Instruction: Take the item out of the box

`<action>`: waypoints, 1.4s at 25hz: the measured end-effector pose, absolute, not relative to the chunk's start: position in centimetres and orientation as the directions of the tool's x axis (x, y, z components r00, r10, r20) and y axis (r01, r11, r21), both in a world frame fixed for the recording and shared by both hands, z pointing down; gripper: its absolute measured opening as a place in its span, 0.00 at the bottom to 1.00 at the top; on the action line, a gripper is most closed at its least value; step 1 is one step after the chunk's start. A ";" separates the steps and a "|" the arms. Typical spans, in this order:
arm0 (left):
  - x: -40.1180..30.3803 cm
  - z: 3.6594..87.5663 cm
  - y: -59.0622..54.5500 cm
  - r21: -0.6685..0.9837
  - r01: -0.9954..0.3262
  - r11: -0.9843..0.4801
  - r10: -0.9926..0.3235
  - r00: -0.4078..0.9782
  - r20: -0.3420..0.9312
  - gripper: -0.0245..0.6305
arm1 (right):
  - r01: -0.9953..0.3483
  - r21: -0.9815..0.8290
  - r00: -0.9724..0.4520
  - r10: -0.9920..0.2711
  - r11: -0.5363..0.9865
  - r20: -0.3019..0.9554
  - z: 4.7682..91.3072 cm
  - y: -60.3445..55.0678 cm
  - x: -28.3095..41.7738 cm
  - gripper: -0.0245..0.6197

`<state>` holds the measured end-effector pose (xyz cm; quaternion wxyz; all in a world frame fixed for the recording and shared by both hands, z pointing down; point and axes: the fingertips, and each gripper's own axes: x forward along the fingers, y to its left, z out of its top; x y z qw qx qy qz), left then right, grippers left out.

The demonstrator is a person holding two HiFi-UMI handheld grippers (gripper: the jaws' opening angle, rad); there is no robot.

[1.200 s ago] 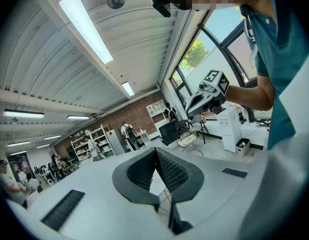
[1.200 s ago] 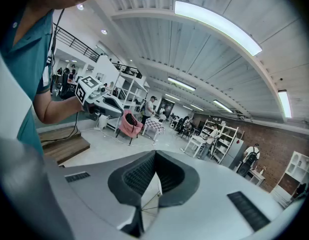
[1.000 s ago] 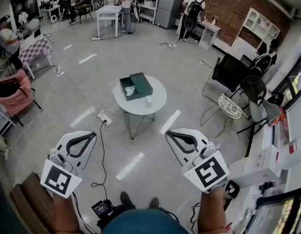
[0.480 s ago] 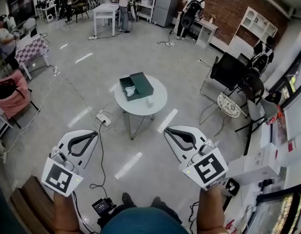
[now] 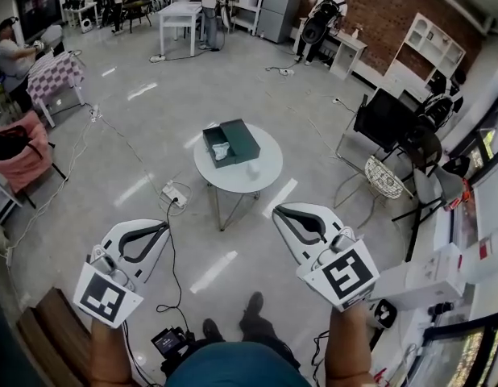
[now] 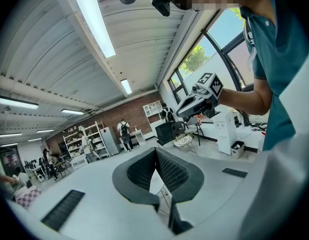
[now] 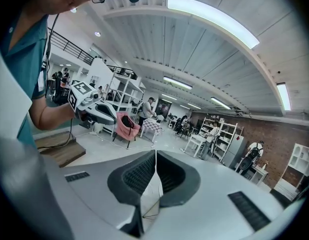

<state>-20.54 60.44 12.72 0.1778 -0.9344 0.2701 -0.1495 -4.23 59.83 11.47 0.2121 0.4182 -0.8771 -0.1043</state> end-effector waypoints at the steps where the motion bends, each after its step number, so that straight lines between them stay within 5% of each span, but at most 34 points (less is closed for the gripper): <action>1: -20.4 13.0 59.7 -0.412 -0.457 -0.789 -0.564 0.805 0.187 0.07 | -0.685 0.357 -0.568 -0.773 0.635 0.284 11.8 58.8 -4.1 0.10; 26: -3.8 11.3 42.6 -0.415 -0.602 -0.682 -0.719 0.655 0.233 0.07 | -0.535 0.312 -0.745 -0.613 0.785 0.264 11.2 37.0 11.3 0.10; 35: 7.9 12.9 36.6 -0.400 -0.614 -0.681 -0.726 0.637 0.258 0.07 | -0.524 0.292 -0.757 -0.595 0.800 0.272 13.1 31.2 22.5 0.10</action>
